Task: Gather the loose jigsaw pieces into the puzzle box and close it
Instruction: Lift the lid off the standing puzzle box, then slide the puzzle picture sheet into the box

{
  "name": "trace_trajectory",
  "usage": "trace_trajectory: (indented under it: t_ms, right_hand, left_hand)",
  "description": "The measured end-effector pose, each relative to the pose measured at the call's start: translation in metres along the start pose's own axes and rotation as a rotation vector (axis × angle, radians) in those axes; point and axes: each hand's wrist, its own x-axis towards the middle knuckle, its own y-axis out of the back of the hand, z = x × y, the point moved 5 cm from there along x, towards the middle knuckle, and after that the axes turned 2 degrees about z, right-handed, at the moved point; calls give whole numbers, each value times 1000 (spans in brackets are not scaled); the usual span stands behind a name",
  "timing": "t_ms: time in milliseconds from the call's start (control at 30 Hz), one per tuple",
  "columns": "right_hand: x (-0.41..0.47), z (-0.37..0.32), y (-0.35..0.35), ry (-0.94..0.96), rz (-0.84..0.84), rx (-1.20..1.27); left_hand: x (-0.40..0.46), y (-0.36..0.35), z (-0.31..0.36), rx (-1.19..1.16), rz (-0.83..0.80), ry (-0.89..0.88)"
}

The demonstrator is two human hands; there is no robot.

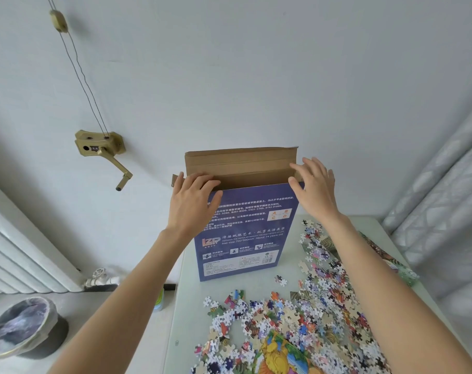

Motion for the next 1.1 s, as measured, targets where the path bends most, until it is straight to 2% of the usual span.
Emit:
trace_trajectory:
  t_ms: [100, 233, 333, 400, 467, 567, 667, 900, 1000, 1100]
  right_hand:
    - [-4, -4, 7, 25, 37, 28]
    - [-32, -10, 34, 141, 190, 140]
    - [-86, 0, 49, 140, 177, 182]
    - [-129, 14, 47, 115, 109, 175]
    - [-181, 34, 41, 76, 28, 175]
    - [-256, 64, 32, 17, -110, 166]
    - [-334, 99, 18, -55, -298, 137]
    - [-465, 153, -24, -223, -693, 51]
    - [-488, 155, -40, -201, -815, -64]
    - [-490, 152, -55, -157, -880, -137]
  left_hand:
    - [-2, 4, 4, -13, 71, -35]
    - [-17, 24, 33, -141, 242, -149]
    - [-48, 33, 75, -261, 239, -175]
    - [-75, 25, 103, -338, 151, -153]
    - [-108, 9, 127, -397, -5, -64]
    - [-164, -33, 147, -454, -374, 180]
    - [-234, -64, 163, -411, -671, 305]
    - [-363, -92, 166, -181, -902, 513]
    - [-392, -102, 171, -130, -967, 579]
    - [-399, -111, 179, -91, -967, 549]
